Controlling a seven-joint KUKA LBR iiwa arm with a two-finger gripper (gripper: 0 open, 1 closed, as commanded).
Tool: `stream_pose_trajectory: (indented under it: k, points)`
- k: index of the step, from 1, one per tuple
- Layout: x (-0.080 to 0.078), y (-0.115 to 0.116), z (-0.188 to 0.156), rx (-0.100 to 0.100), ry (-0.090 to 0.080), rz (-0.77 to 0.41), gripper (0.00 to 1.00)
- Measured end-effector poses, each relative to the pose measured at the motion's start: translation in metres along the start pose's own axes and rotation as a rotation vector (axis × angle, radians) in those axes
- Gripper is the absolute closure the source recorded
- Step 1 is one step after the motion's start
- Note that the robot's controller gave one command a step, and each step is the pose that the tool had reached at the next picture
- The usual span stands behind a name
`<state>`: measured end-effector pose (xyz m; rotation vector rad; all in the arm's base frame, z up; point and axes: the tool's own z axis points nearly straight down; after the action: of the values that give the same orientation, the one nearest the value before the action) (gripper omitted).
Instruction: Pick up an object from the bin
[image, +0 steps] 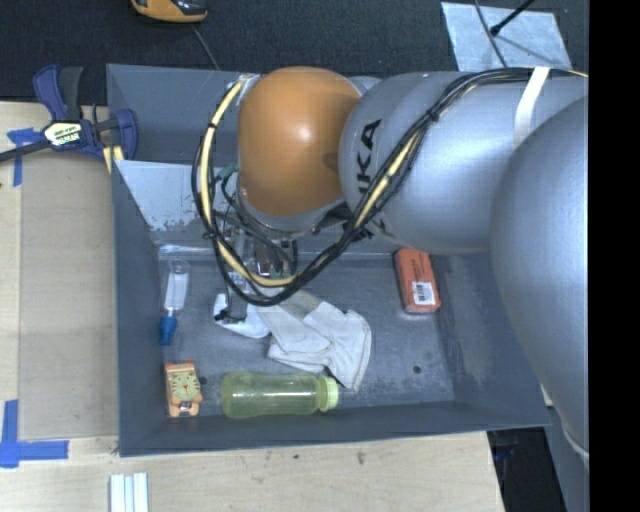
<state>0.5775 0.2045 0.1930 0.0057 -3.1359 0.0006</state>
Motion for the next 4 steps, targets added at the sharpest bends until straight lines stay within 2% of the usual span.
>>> stream_pose_trajectory:
  k: [1,2,3,4]
  points:
    - [-0.002,-0.001,-0.005,-0.002,-0.008,0.003,0.0]
    - [-0.005,-0.034,0.036,-0.004,-0.013,0.074,0.0]
    - [-0.001,-0.044,0.073,0.001,-0.007,0.029,0.0]
    - [0.005,-0.054,0.104,-0.001,-0.007,0.106,1.0]
